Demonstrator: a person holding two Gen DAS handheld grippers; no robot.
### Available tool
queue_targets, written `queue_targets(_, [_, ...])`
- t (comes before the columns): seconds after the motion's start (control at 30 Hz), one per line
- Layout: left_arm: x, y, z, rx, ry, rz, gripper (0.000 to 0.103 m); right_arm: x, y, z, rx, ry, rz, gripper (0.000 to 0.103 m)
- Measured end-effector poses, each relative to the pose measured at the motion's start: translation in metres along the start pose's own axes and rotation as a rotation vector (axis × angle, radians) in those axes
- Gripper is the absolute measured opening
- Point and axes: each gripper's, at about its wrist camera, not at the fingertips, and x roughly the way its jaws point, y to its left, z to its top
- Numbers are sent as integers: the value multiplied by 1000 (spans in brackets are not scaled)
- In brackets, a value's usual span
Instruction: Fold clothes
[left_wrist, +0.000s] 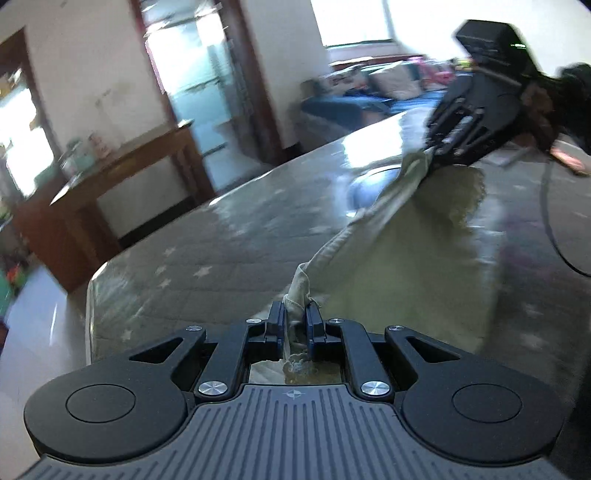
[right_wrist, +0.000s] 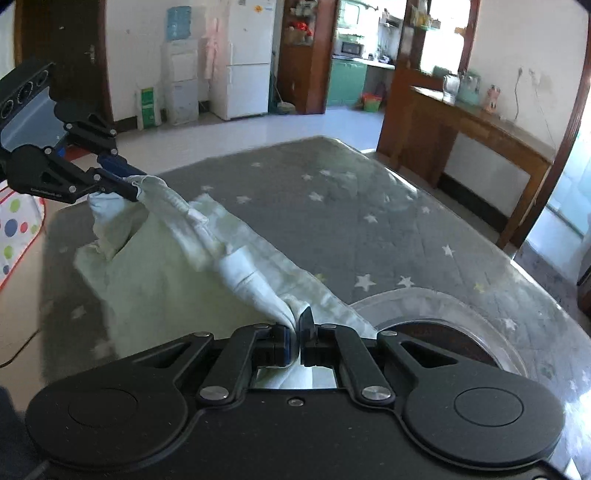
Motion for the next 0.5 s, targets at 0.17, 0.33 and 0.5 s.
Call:
queue_targets(0.17, [49,28,-5,-140,74,28,18,58,-33,-5,130,52,0,24])
queue_targets(0.33, [65,49,-14,-292,82,42,40,84,-67,-20,347,61,61,43])
queue_targets(0.5, [57,71,-20,-426,67,51,52,75,-79,-23,362,97,118,58])
